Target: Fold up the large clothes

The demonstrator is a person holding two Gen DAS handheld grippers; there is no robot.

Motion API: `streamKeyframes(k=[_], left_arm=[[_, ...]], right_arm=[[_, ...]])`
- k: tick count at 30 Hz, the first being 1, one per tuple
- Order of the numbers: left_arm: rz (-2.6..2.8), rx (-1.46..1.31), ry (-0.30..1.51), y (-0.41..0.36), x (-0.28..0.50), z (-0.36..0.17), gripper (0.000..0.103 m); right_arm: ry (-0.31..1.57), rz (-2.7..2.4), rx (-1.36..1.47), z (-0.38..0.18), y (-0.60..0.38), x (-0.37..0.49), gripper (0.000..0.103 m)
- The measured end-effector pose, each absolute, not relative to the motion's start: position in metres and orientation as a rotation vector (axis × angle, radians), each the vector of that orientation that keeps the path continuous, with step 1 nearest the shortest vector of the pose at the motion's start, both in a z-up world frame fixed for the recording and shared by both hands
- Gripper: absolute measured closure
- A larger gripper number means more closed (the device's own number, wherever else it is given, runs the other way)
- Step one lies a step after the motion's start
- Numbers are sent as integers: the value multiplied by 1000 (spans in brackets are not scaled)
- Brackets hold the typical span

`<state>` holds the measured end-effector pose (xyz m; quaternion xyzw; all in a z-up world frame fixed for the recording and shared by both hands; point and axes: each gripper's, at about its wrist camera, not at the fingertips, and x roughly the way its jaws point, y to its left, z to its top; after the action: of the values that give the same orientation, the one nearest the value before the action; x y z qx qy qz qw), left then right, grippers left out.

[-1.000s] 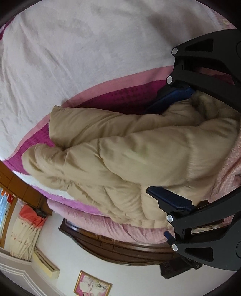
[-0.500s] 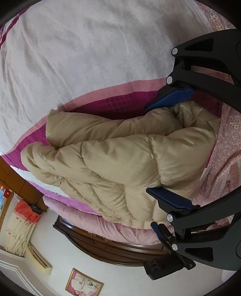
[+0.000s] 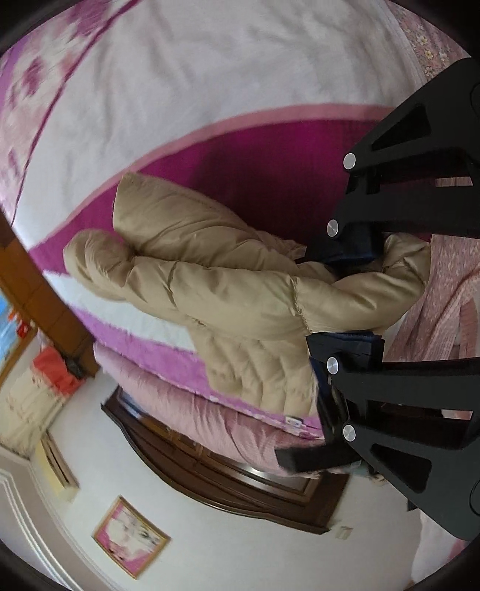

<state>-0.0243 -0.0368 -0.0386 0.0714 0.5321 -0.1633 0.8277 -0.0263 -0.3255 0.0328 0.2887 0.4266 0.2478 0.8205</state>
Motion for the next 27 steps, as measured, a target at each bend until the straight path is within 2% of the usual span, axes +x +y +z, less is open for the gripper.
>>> streamKeyframes(k=[10,14,22,27], left_arm=[[-341,151,1127,-39,-23,-51,89],[-342,93,1114,-21,-30,-36,89],[-171,-2,986,78,-58,24,79],[-33,-30,998,129,-48,27,77]], right_arm=[[897,724,396,85,-223,-6,76],[905,751,327,94,-190,3,77],[949,818,210,96,-125,15,77],[1010,850,152,78,-70,23,77]])
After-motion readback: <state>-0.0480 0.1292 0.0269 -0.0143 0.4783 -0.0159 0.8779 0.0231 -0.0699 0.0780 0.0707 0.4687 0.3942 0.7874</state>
